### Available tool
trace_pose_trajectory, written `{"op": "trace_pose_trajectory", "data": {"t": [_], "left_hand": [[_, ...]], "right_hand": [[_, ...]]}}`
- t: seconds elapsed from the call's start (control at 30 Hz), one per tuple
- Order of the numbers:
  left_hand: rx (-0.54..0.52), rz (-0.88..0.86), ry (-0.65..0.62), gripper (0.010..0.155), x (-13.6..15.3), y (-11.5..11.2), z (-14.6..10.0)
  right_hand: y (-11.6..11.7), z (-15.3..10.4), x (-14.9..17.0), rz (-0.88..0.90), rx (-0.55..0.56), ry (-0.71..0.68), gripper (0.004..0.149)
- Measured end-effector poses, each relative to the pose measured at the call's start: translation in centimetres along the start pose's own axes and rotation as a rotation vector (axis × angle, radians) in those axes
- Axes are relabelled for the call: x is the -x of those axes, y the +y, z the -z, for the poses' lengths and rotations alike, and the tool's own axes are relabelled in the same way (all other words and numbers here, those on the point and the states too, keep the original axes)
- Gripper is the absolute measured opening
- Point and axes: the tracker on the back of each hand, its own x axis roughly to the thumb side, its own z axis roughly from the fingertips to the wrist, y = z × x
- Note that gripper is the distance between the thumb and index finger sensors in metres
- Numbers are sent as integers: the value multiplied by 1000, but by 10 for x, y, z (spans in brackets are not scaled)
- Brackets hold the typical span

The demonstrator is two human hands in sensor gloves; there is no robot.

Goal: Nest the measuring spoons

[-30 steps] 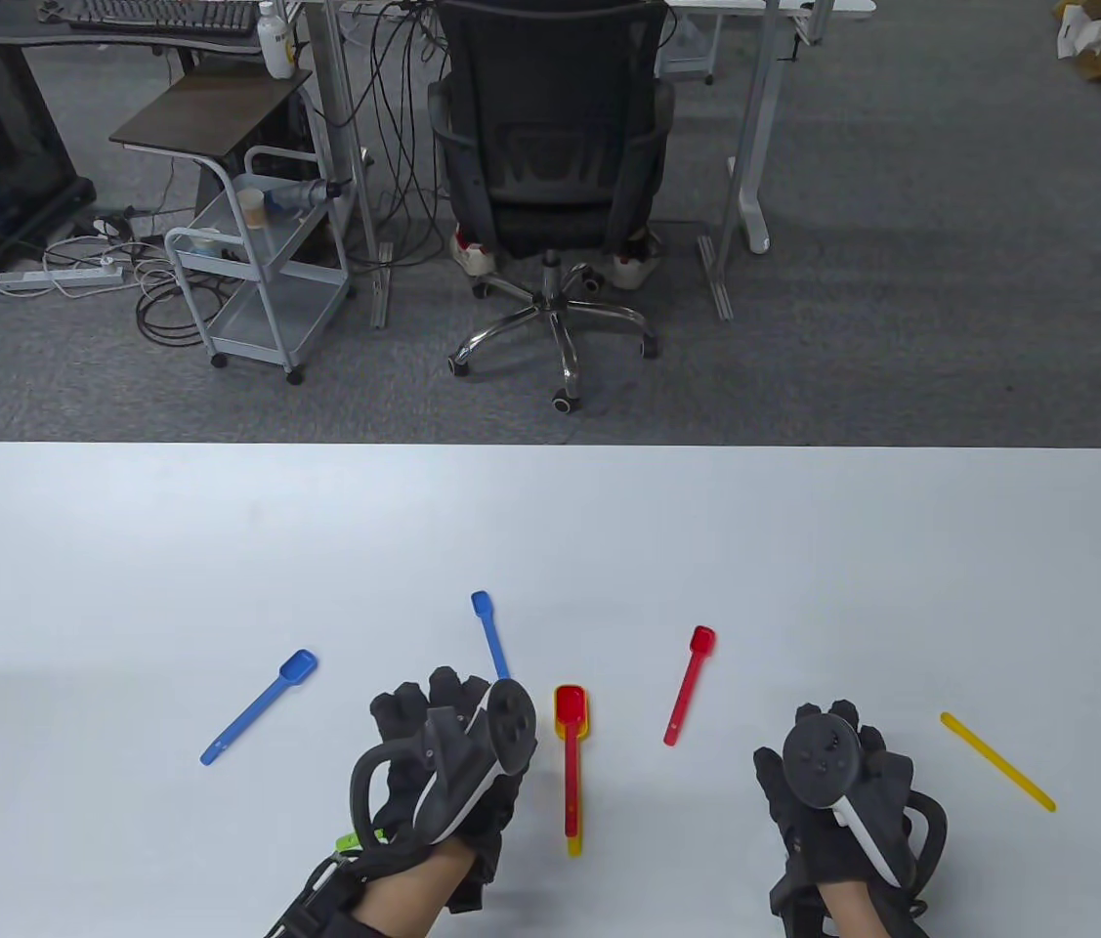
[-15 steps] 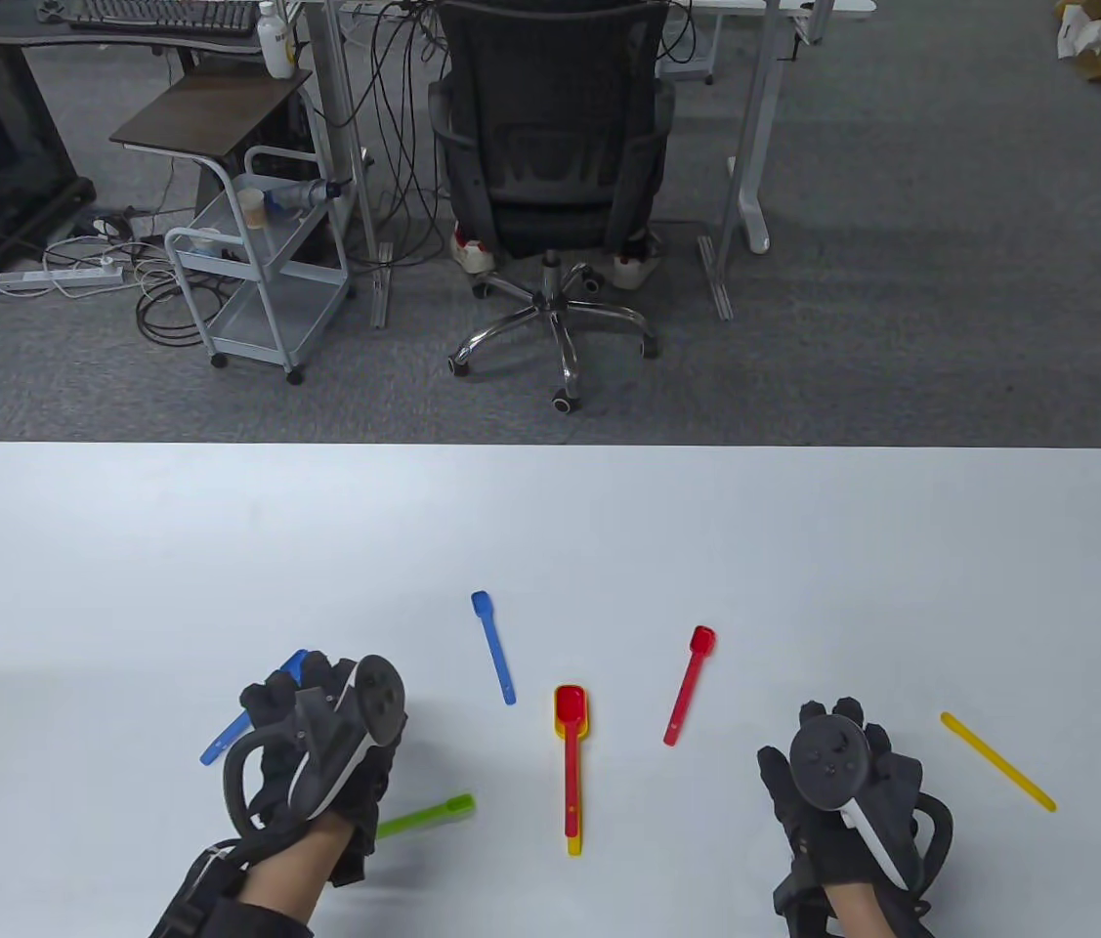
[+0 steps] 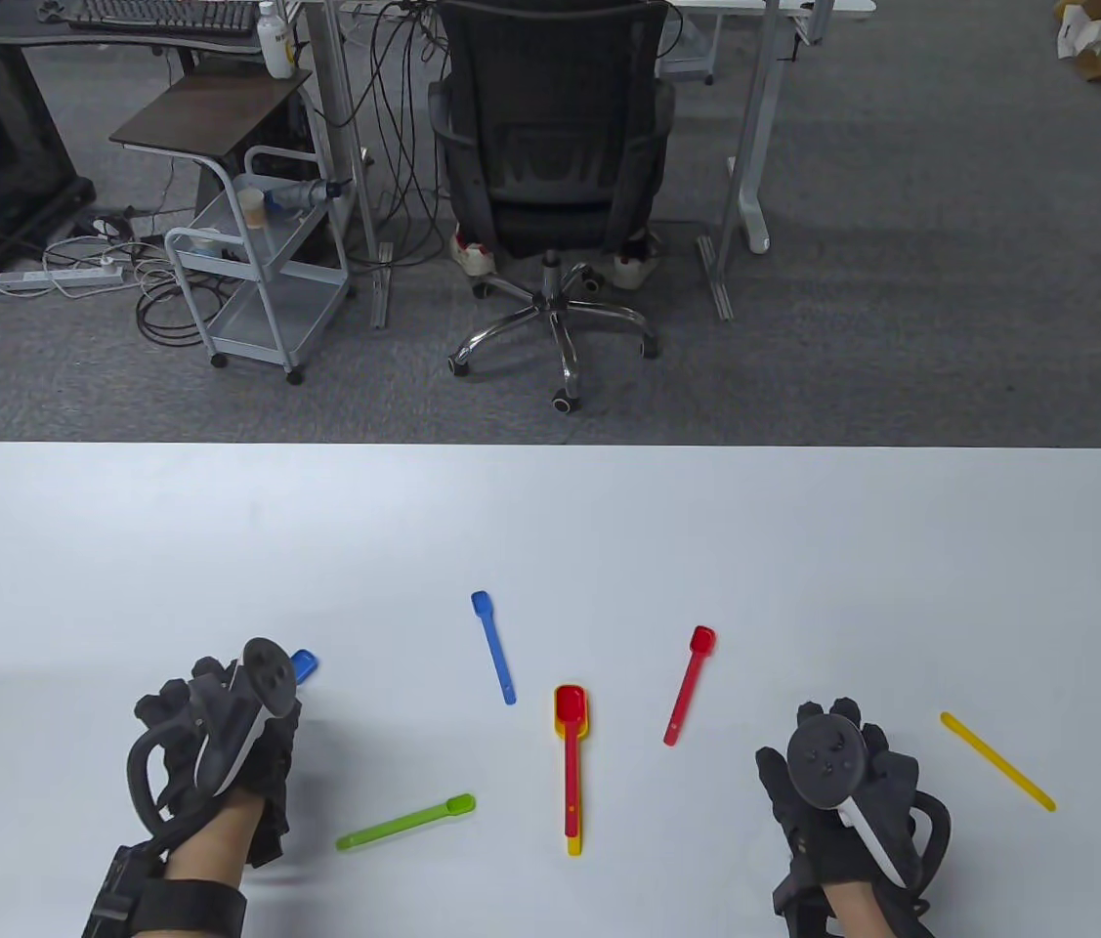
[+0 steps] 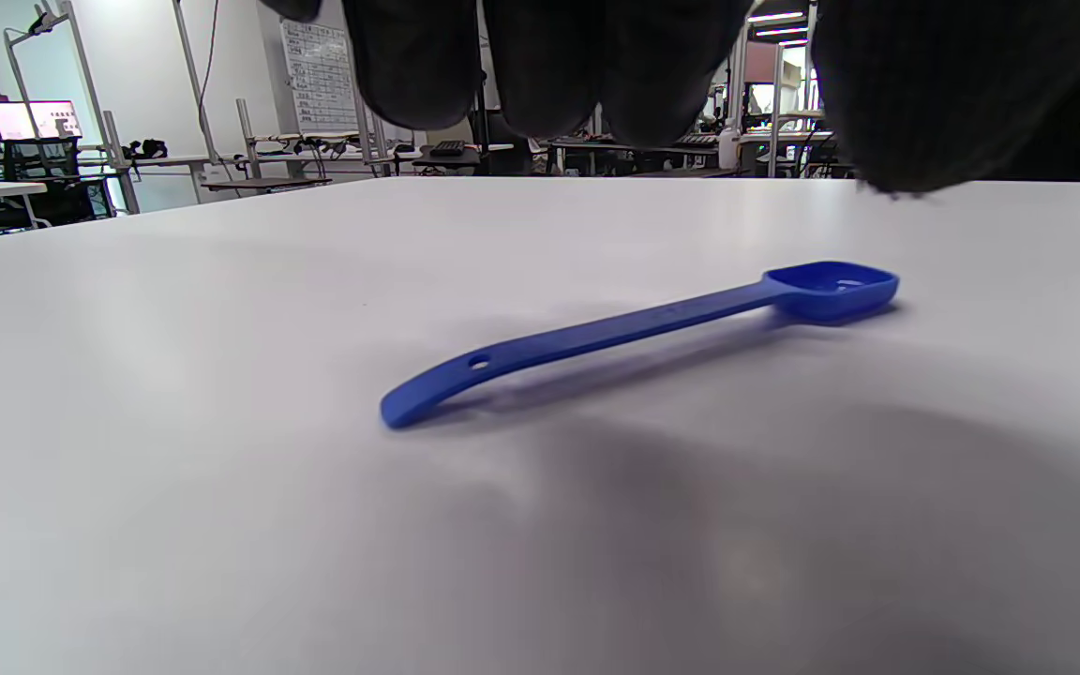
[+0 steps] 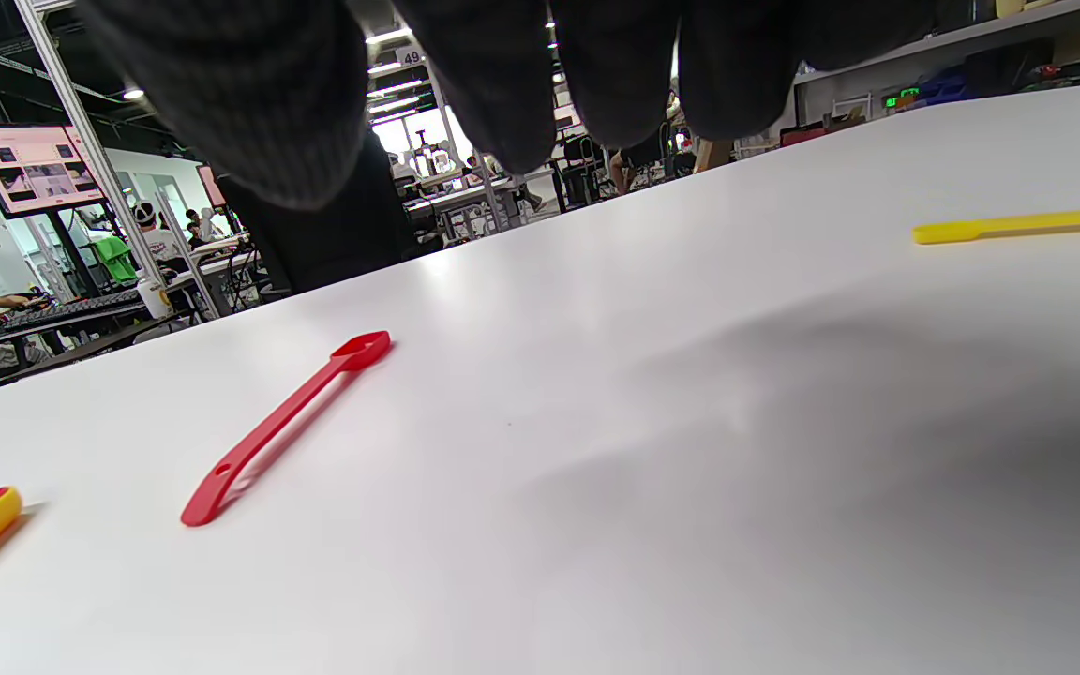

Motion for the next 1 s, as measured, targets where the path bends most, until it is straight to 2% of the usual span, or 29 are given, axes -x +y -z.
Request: {"op": "trace_pose_trajectory", "data": {"t": [0.4, 0.53, 1.0], "left_hand": [[52, 46, 20, 66, 10, -24, 14], [61, 58, 24, 60, 11, -27, 14], [63, 104, 35, 53, 10, -29, 13]], "right_hand": [[0, 1, -1, -10, -9, 3, 69], [0, 1, -2, -11, -9, 4, 69], [1, 1, -2, -15, -10, 3, 69]]}}
